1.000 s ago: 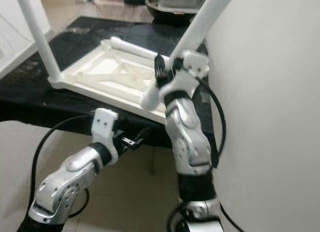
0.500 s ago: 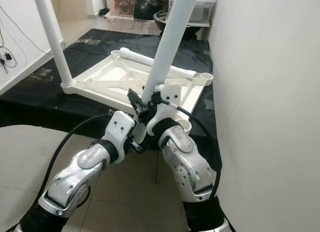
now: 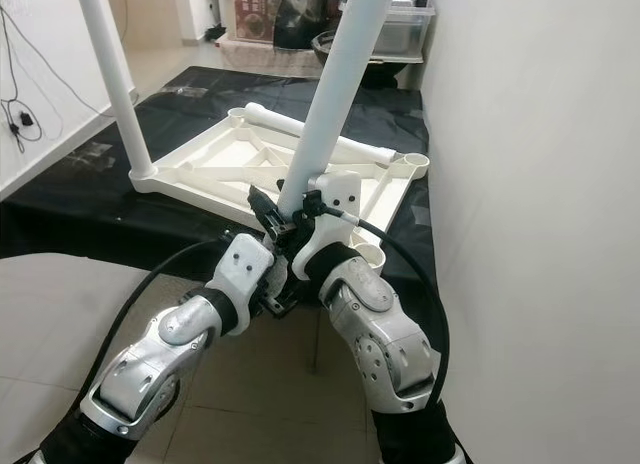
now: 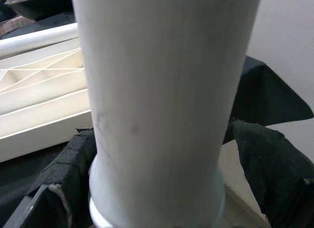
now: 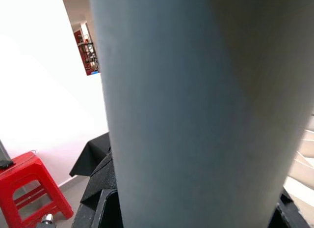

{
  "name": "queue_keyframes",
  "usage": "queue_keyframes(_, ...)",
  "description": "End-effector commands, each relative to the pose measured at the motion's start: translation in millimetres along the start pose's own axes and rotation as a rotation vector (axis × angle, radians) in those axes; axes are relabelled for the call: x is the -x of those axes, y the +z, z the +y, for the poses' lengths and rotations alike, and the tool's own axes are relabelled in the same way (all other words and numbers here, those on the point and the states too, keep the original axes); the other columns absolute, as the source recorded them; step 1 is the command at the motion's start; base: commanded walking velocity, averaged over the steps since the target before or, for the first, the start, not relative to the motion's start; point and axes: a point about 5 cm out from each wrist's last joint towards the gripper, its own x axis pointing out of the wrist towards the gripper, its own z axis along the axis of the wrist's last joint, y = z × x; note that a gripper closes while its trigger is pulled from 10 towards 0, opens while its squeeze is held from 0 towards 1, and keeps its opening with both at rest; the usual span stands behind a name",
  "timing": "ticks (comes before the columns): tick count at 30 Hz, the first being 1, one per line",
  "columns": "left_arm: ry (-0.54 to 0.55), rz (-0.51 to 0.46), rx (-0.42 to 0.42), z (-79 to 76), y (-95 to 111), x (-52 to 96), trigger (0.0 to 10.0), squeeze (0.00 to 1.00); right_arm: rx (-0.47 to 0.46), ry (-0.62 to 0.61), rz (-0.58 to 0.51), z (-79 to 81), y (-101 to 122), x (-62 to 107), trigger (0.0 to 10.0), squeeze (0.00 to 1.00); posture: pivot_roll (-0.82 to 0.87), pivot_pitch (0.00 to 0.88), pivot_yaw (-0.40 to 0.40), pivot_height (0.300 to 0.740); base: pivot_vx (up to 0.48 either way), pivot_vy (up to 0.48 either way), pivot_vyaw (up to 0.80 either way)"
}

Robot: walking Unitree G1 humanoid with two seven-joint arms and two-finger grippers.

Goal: Building children table

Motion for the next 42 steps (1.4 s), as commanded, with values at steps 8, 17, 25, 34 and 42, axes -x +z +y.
queue_keyframes(8,-0.035,0.061,0.002,-5.2,-16.8,0.0,2.7,0.00,-0.009,0.045,-0.045,7.3,11.8,-0.6,10.0,0.00,0.11,0.000,-0.043,0.740,0.000,0.000,0.00)
queue_keyframes(17,-0.033,0.065,-0.003,-4.6,-20.4,0.3,0.0,0.00,-0.007,0.050,-0.059,9.3,15.2,-1.6,10.0,0.00,0.11,0.000,-0.042,0.740,0.000,0.000,0.00)
queue_keyframes(25,-0.021,0.060,-0.009,-1.7,-20.6,0.8,3.7,0.00,0.052,-0.002,-0.065,-0.7,11.0,1.1,10.0,1.00,0.11,0.000,-0.041,0.740,0.000,0.000,0.00)
queue_keyframes(34,-0.191,-0.001,0.059,-11.0,-13.0,9.3,10.0,0.00,0.069,0.116,0.027,-8.3,4.4,11.1,10.0,0.00,0.11,0.000,-0.042,0.740,0.000,0.000,0.00)
queue_keyframes(42,-0.389,0.008,0.097,-13.7,-17.7,28.1,10.0,0.00,-0.001,0.338,0.128,-3.9,-2.8,25.7,10.0,0.00,0.11,0.000,-0.042,0.740,0.000,0.000,0.00)
